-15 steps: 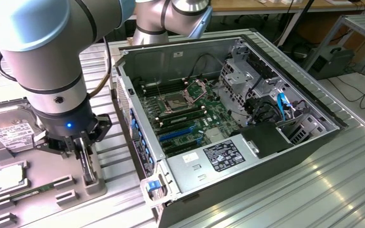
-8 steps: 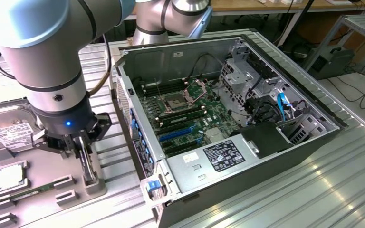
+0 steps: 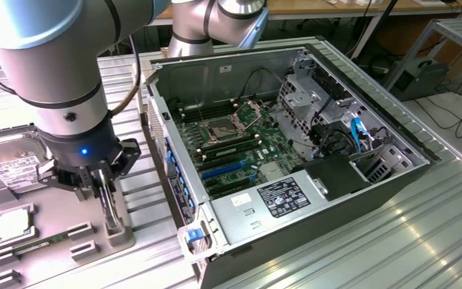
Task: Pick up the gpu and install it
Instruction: 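Pick up the gpu and move the gpu toward the slot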
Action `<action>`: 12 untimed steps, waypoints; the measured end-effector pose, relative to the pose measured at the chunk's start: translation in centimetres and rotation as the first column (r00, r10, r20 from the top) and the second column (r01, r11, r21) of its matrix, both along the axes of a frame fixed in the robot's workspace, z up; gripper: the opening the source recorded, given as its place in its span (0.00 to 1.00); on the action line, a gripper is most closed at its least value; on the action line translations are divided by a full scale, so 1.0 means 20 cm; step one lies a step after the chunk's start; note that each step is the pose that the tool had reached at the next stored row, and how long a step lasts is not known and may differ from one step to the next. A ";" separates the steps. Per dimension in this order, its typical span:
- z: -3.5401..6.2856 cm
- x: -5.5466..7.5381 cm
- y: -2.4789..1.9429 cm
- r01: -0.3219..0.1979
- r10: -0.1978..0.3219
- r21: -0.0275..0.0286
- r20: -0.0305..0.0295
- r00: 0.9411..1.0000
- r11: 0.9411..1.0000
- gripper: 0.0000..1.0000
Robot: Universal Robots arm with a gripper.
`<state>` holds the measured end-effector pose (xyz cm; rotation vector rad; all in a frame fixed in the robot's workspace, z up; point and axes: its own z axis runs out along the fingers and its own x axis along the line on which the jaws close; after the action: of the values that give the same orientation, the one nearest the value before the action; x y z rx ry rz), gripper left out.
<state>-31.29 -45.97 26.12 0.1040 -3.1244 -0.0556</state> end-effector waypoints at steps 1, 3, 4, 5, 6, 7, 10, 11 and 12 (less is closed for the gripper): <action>0.009 0.00 0.000 0.000 0.000 0.000 0.000 1.000 1.000 0.28; 0.023 0.00 0.000 0.000 0.000 0.000 0.000 1.000 1.000 0.28; 0.032 0.00 0.000 0.001 -0.001 0.000 0.000 1.000 1.000 0.28; 0.038 0.00 0.000 0.001 -0.001 0.000 0.000 1.000 1.000 0.28; 0.045 0.00 0.000 0.001 -0.001 0.000 0.000 1.000 1.000 0.28; 0.056 0.00 0.000 0.001 -0.001 0.000 0.000 1.000 1.000 0.28; 0.080 0.00 0.000 0.001 -0.001 0.000 0.000 1.000 1.000 0.28; 0.089 0.00 0.000 0.001 -0.001 0.000 0.000 1.000 1.000 0.28; 0.095 0.00 0.000 0.001 -0.001 0.000 0.000 1.000 1.000 0.28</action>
<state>-31.29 -45.98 28.01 0.1023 -3.1246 -0.0557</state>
